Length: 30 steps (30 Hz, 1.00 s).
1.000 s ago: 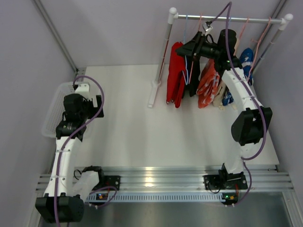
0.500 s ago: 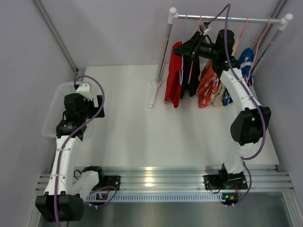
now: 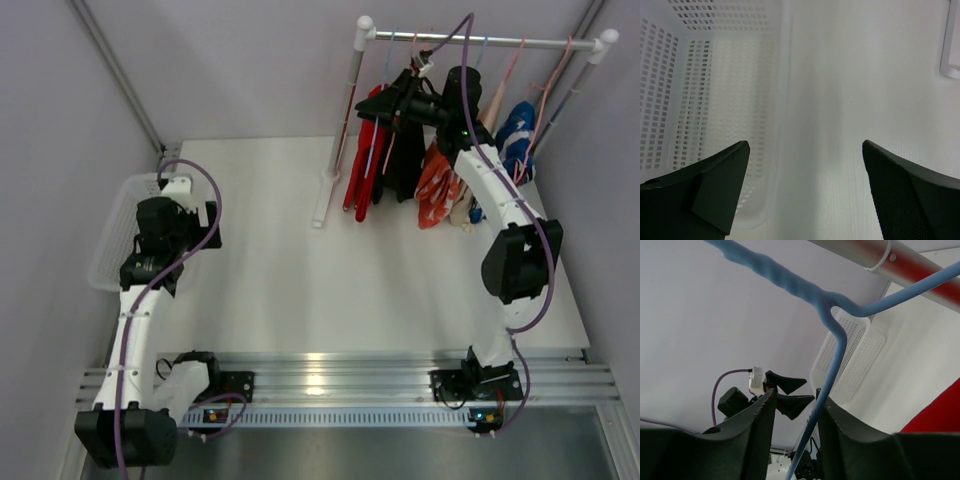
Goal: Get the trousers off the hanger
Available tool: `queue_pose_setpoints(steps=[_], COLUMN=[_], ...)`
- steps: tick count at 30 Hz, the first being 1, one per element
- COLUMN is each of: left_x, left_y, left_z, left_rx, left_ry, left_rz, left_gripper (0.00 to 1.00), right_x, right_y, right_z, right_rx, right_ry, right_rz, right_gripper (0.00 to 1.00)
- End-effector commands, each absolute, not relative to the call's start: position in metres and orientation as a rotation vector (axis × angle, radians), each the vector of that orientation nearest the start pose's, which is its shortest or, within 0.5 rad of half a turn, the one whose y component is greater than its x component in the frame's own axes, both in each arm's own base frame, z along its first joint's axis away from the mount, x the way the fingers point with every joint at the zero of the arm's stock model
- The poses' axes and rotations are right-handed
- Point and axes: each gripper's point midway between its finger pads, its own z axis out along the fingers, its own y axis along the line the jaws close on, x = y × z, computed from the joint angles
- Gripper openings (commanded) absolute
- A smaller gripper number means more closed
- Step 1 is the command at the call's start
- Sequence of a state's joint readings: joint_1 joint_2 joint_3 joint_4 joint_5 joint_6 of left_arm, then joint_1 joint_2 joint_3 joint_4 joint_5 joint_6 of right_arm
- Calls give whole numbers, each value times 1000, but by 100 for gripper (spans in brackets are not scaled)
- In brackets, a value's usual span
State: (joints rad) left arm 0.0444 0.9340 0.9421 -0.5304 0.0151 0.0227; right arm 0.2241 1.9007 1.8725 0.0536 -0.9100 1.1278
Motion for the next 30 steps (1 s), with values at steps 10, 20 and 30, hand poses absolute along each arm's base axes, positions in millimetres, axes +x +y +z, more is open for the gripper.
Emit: queue_pose_setpoints(steps=[10, 20, 30], left_x=[309, 309, 306], left_y=[9, 9, 11], left_z=[229, 227, 223], left_rx=[-21, -23, -23], left_ry=[2063, 2069, 2069], left_rz=[-3, 0, 8], left_gripper=[99, 99, 99], right_x=[446, 451, 447], right_y=[296, 318, 321], right_z=[409, 410, 410], right_rx=[-70, -39, -46], right_ry=[1822, 1821, 1826], right_rz=[1793, 1786, 1783], right_gripper=[48, 43, 17])
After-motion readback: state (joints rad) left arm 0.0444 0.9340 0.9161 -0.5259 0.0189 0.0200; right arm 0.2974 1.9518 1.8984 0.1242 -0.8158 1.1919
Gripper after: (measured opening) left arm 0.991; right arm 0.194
